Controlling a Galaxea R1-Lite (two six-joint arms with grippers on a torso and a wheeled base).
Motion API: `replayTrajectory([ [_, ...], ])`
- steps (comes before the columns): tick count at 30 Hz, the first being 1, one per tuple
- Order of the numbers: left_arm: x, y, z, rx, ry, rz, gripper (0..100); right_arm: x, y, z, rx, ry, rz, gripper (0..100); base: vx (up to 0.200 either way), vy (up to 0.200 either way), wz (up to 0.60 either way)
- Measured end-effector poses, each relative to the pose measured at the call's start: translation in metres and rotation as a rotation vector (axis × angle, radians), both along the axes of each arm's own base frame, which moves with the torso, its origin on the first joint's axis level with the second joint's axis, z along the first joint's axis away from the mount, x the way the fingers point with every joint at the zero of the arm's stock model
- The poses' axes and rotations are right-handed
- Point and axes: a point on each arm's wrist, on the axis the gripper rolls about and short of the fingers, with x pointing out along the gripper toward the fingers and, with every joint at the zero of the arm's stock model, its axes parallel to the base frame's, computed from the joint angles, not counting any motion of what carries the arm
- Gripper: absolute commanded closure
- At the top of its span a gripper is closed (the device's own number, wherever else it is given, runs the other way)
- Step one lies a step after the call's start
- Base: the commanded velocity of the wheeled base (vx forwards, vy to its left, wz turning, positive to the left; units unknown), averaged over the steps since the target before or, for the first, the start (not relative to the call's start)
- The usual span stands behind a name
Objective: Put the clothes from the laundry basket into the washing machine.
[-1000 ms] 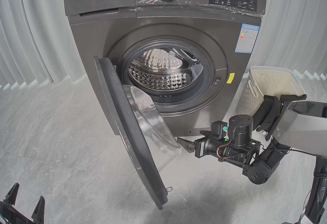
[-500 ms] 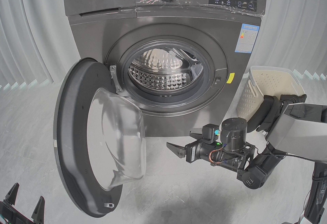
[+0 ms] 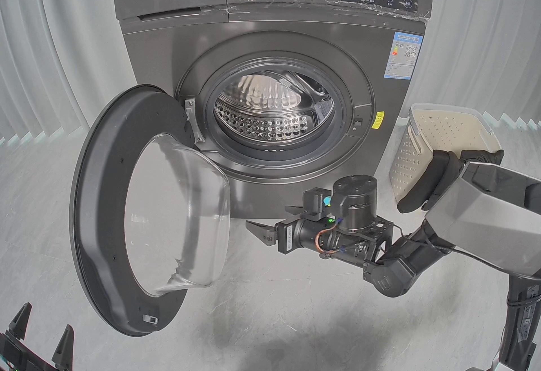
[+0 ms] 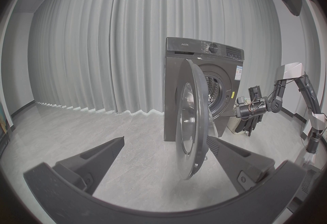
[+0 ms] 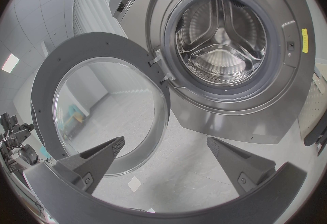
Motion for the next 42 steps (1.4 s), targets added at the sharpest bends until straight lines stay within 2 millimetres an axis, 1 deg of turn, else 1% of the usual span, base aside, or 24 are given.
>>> replayTrajectory([
  [8,0.0,0.0,0.0,0.0,0.0,0.0,0,0.006,0.039,-0.007,0.007,-0.009,0.053,0,0.0,0.0,0.0],
  [16,0.0,0.0,0.0,0.0,0.0,0.0,0,0.007,0.073,-0.017,0.015,-0.018,0.085,0,0.0,0.0,0.0],
  [20,0.0,0.0,0.0,0.0,0.0,0.001,0,0.014,0.075,-0.017,0.026,-0.029,0.072,0,0.0,0.0,0.0],
  [30,0.0,0.0,0.0,0.001,-0.001,0.001,0,0.016,0.08,-0.016,0.033,-0.036,0.076,0,0.0,0.0,0.0],
  [33,0.0,0.0,0.0,0.001,-0.001,0.0,0,0.02,0.08,-0.015,0.023,-0.027,0.067,0,0.0,0.0,0.0],
  [36,0.0,0.0,0.0,0.001,-0.001,0.0,0,0.021,0.085,-0.013,0.018,-0.025,0.061,0,0.0,0.0,0.0],
  [42,0.0,0.0,0.0,0.001,-0.001,0.0,0,0.032,0.098,-0.006,0.021,-0.01,0.0,0,0.0,0.0,0.0],
])
